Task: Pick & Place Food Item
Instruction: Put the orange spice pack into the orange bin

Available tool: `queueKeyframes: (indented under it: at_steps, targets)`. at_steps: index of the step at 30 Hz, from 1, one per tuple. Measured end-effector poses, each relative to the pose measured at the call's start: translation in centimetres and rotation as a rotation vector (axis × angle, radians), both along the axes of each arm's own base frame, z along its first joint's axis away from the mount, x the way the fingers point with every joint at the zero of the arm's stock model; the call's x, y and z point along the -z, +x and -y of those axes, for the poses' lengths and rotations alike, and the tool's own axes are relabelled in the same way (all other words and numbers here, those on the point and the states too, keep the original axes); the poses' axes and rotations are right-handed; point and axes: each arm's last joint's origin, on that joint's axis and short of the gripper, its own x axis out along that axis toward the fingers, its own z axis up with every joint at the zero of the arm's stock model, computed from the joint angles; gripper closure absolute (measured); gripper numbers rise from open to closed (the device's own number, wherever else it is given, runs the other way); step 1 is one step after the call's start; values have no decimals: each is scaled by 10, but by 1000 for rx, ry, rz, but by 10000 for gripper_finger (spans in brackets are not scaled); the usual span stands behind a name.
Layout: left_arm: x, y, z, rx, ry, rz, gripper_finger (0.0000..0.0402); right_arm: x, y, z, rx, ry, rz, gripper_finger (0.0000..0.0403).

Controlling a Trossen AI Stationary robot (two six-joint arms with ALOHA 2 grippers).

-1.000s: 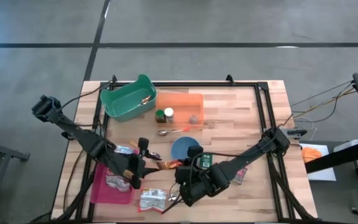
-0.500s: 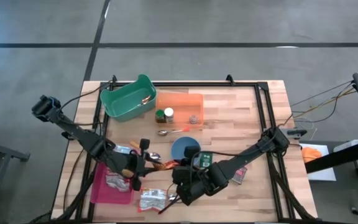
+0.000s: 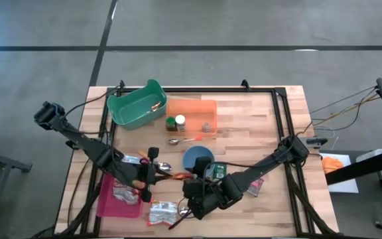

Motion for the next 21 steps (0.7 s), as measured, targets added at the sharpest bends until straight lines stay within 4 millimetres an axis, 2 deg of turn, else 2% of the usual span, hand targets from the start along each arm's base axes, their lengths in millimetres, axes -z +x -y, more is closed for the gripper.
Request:
queueKeyframes:
  at_steps: [5,11,16,21]
  targets:
    - [-1,-2,-6,-116,50,-47,401,-1,0,3,4,-8,-13,104]
    - [-22,6,-23,-236,32,-73,401,-10,-12,5,89,-51,-19,64]
    - [-39,16,-57,-326,17,-135,401,-18,-38,9,196,-62,-20,60]
    - [-46,27,-102,-355,-103,-210,401,-25,-63,16,279,-52,37,60]
